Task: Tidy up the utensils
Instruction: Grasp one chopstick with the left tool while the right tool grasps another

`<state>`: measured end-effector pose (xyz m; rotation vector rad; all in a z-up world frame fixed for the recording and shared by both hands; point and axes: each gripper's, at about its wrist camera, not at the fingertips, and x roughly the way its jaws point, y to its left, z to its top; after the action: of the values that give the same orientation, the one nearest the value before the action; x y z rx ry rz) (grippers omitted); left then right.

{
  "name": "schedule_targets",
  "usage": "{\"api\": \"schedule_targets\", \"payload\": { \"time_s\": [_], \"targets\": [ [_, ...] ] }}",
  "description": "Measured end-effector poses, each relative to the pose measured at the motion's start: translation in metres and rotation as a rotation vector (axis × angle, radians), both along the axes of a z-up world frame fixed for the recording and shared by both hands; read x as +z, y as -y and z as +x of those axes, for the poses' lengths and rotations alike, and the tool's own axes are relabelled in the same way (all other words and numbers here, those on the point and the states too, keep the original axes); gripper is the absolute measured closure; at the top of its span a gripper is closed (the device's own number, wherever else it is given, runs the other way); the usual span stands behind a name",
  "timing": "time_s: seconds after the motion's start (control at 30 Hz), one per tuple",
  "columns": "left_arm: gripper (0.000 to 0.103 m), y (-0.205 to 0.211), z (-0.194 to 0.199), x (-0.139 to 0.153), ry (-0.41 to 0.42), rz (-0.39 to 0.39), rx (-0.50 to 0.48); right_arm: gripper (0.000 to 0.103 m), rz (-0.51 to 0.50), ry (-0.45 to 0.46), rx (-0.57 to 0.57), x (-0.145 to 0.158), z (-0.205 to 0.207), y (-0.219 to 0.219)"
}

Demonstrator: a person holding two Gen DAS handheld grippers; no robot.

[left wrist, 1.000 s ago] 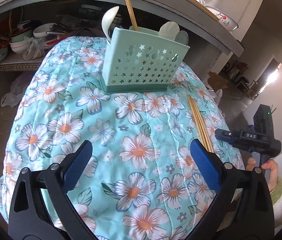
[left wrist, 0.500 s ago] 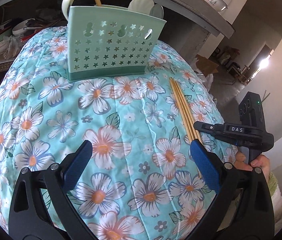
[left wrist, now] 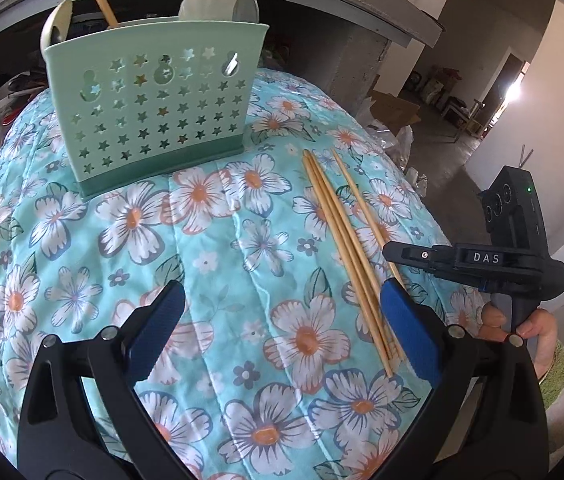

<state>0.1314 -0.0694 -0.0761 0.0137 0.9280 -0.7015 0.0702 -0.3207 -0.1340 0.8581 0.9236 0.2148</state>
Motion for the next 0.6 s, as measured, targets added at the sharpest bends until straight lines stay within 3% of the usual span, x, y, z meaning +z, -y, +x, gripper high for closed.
{"api": "schedule_targets", "payload": {
  "time_s": [0.13, 0.3, 0.6],
  "targets": [
    [0.027, 0.021, 0.008, -0.004, -0.050, -0.051, -0.062, 0.096, 0.009, -0.015, -0.014, -0.004, -0.006, 0.003],
    [0.050, 0.043, 0.027, -0.022, -0.205, -0.139, -0.092, 0.096, 0.035, -0.023, -0.021, -0.010, -0.009, 0.006],
    [0.077, 0.063, 0.055, -0.063, -0.443, -0.224, -0.074, 0.096, 0.059, -0.026, -0.024, -0.015, -0.010, 0.008]
  ]
}}
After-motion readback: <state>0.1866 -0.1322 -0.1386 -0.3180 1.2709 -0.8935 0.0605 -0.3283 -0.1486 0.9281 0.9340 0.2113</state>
